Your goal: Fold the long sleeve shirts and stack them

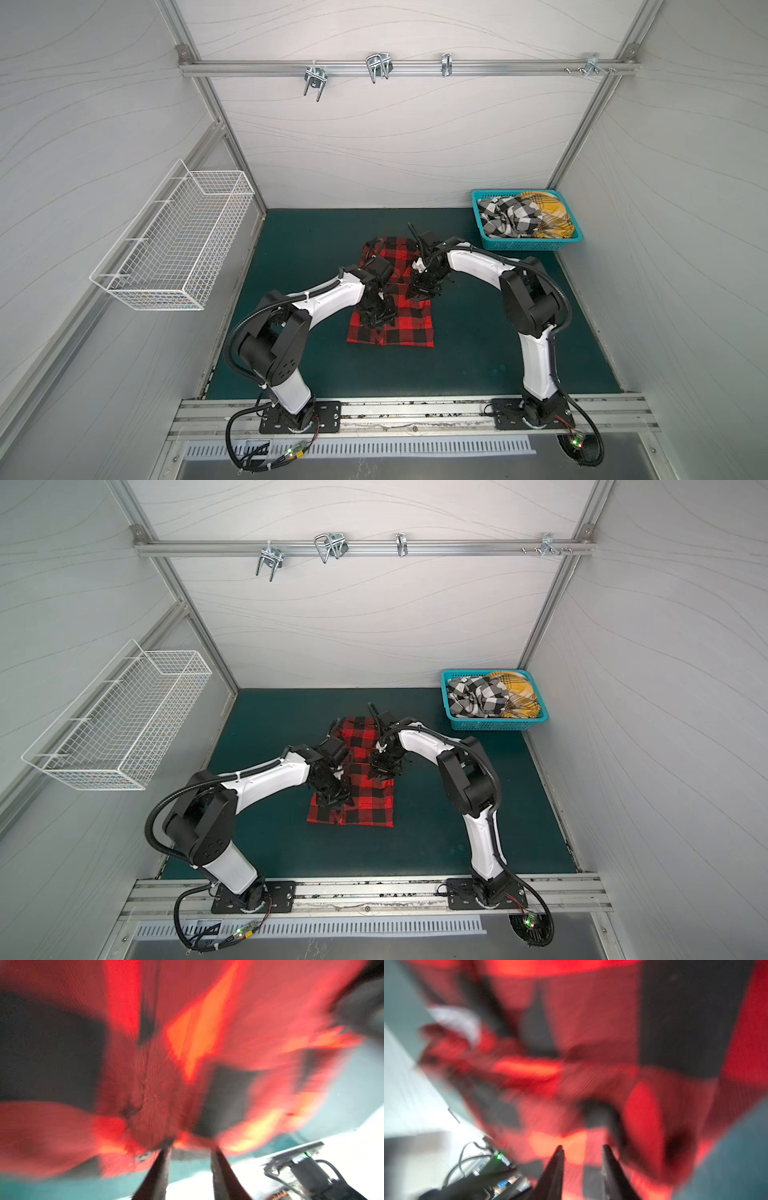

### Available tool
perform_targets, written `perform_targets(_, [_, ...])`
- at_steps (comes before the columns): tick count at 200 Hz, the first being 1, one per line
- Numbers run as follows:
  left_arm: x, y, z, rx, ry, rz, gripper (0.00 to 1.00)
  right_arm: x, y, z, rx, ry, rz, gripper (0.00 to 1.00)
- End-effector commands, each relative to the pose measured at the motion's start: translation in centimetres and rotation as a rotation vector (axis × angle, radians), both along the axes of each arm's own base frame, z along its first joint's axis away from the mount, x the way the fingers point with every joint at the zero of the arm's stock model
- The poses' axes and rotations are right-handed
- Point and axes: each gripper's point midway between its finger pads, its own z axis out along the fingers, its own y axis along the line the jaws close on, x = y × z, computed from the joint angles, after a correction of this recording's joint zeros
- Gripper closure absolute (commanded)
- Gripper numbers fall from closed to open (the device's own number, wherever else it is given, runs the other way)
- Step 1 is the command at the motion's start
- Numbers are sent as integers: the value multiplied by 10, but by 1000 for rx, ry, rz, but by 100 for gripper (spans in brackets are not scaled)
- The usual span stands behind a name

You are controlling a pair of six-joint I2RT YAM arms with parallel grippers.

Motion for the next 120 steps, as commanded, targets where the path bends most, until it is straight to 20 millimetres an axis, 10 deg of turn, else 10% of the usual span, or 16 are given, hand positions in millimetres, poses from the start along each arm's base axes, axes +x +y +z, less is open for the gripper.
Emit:
perform_targets(1, [45,28,30,3,-81,70,85,-21,-7,49,15,-64,30,63])
perform_targets(58, [96,29,-1,-11,-11,104,96,-84,-19,38,10,-10,46,69])
perform_targets(120, [118,28,-54,33,73,145,96,-97,-41,-37,-127,86,61,73])
